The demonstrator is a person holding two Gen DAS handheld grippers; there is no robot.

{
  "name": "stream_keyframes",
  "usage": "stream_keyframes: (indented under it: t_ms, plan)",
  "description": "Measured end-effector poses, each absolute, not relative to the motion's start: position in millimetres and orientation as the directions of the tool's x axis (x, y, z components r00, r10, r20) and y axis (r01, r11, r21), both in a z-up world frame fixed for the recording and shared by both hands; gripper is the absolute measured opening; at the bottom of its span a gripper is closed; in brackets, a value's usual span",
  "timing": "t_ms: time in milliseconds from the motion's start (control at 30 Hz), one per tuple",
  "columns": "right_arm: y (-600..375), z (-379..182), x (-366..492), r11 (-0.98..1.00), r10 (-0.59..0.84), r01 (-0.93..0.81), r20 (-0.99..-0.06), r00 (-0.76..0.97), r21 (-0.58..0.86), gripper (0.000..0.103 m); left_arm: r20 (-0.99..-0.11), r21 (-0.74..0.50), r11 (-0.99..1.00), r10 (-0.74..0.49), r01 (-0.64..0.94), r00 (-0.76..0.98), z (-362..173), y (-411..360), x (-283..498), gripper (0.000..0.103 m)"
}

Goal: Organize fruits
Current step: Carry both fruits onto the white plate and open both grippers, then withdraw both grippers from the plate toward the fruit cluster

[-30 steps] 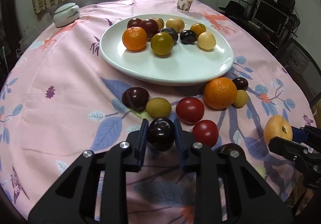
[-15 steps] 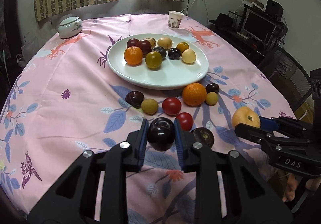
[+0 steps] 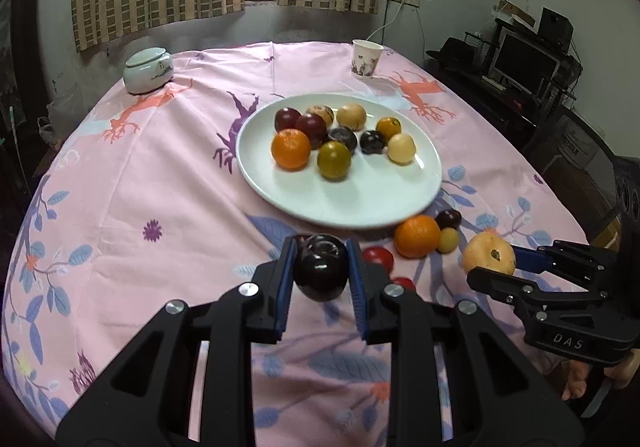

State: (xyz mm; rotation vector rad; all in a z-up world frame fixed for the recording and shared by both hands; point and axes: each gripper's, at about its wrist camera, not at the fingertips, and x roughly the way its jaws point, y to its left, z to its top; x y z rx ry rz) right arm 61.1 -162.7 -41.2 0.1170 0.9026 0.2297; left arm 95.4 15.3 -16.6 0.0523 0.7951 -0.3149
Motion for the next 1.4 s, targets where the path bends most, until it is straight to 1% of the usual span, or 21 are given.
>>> stream_keyframes:
  t_ms: [167, 333, 433, 633, 700, 733, 767, 800, 833, 867, 900, 933, 967, 1000, 1033, 1200, 1300, 1400]
  plan:
    - [-157, -38, 134, 0.977, 0.212, -0.14, -0.793, 0.572, 0.16, 0.043, -0.73, -0.061, 0.959, -0.231, 0.275, 0.643, -6, 8, 165, 0.026]
    - [-153, -47, 197, 0.983, 0.181, -0.124, -0.807, 0.562, 0.135, 0.043, -0.762, -0.046, 0.965, -0.202, 0.259, 0.615, -17, -8, 210, 0.026]
    - [-153, -56, 215, 0.982, 0.186, -0.125, -0.825, 0.533, 0.141, 0.043, -0.781, -0.074, 0.963, -0.218, 0.259, 0.586, -29, -10, 221, 0.026]
    - [-152, -61, 226, 0.983, 0.182, -0.132, -0.828, 0.53, 0.131, 0.043, -0.791, -0.073, 0.965, -0.21, 0.252, 0.574, -38, -11, 235, 0.026]
    - [-149, -60, 229, 0.984, 0.168, -0.145, -0.827, 0.537, 0.106, 0.044, -0.798, -0.065, 0.968, -0.197, 0.244, 0.57, -38, -10, 239, 0.028]
    - [-147, -59, 229, 0.985, 0.153, -0.149, -0.828, 0.54, 0.085, 0.051, -0.799, -0.07, 0.969, -0.198, 0.238, 0.568, -36, -9, 241, 0.029]
    - [-146, -57, 227, 0.987, 0.136, -0.145, -0.821, 0.554, 0.065, 0.053, -0.795, -0.078, 0.969, -0.202, 0.232, 0.573, -32, -7, 240, 0.042]
    - [-147, -52, 224, 0.989, 0.122, -0.141, -0.809, 0.575, 0.049, 0.053, -0.783, -0.085, 0.97, -0.205, 0.227, 0.586, -27, -4, 237, 0.063]
    - [-149, -47, 220, 0.989, 0.119, -0.141, -0.802, 0.586, 0.044, 0.057, -0.766, -0.084, 0.973, -0.202, 0.217, 0.61, -19, 0, 232, 0.073]
    - [-151, -40, 214, 0.989, 0.122, -0.142, -0.793, 0.597, 0.045, 0.065, -0.747, -0.079, 0.975, -0.195, 0.205, 0.636, -11, 3, 226, 0.073]
    - [-154, -32, 207, 0.989, 0.123, -0.14, -0.779, 0.615, 0.046, 0.065, -0.733, -0.073, 0.977, -0.189, 0.2, 0.653, -4, 6, 220, 0.073]
    - [-158, -24, 197, 0.99, 0.122, -0.137, -0.762, 0.637, 0.044, 0.065, -0.721, -0.073, 0.977, -0.191, 0.201, 0.666, 3, 10, 213, 0.077]
    - [-162, -16, 186, 0.99, 0.123, -0.138, -0.75, 0.65, 0.043, 0.065, -0.707, -0.075, 0.976, -0.196, 0.203, 0.679, 10, 13, 203, 0.08]
    - [-165, -11, 176, 0.989, 0.126, -0.14, -0.745, 0.655, 0.044, 0.065, -0.693, -0.076, 0.976, -0.197, 0.202, 0.694, 15, 17, 193, 0.087]
    - [-168, -6, 163, 0.989, 0.128, -0.14, -0.741, 0.659, 0.046, 0.065, -0.678, -0.075, 0.977, -0.197, 0.2, 0.708, 19, 20, 182, 0.091]
    - [-179, -7, 98, 0.984, 0.164, -0.156, -0.742, 0.65, 0.081, 0.065, -0.652, -0.05, 0.977, -0.191, 0.209, 0.734, 14, 27, 123, 0.094]
    - [-180, -19, 65, 0.981, 0.189, -0.159, -0.753, 0.63, 0.113, 0.065, -0.66, -0.067, 0.977, -0.196, 0.202, 0.726, -5, 32, 91, 0.094]
    - [-180, -35, 39, 0.975, 0.222, -0.15, -0.757, 0.614, 0.164, 0.065, -0.681, -0.061, 0.981, -0.174, 0.182, 0.712, -28, 36, 66, 0.094]
